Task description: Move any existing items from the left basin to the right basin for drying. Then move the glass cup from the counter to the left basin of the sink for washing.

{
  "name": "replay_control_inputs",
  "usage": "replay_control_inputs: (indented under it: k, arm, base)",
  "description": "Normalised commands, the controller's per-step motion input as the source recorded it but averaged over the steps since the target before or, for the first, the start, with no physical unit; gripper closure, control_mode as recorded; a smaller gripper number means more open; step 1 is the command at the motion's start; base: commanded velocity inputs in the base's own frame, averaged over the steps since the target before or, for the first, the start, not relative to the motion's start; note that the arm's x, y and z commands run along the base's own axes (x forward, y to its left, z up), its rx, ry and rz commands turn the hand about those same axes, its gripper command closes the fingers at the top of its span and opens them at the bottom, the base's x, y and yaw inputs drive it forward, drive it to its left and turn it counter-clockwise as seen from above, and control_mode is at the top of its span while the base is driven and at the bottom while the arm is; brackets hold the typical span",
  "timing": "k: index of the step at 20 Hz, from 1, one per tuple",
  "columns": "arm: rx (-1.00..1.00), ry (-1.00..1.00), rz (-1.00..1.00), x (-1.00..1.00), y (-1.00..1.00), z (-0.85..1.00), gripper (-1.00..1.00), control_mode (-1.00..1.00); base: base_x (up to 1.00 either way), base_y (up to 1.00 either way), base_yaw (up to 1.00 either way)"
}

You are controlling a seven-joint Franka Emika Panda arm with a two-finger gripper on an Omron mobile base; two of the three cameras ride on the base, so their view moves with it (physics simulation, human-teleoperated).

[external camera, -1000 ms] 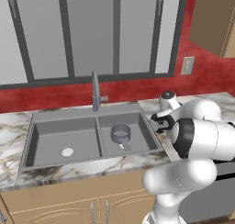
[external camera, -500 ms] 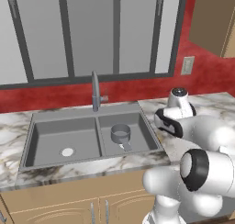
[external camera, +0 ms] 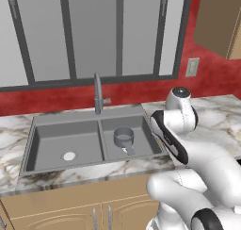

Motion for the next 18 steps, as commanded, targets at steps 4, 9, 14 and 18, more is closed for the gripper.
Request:
replay_control_inputs:
  k: [4, 9, 14, 18]
  arm:
    - [0.0, 0.0, 0.26, -0.28, 1.0, 0.34, 1.0, -1.0]
    - [0.0, 0.0, 0.29, -0.16, 1.0, 0.26, 1.0, -1.0]
    - [0.0, 0.0, 0.29, -0.06, 1.0, 0.19, 1.0, -1.0]
    - [0.0, 0.0, 0.28, 0.0, 1.0, 0.06, 1.0, -1.0]
  base:
    - [0.0, 0.0, 0.0]
    - [0.0, 0.0, 0.0]
    - [0.0, 0.0, 0.0]
    - [0.0, 0.0, 0.0]
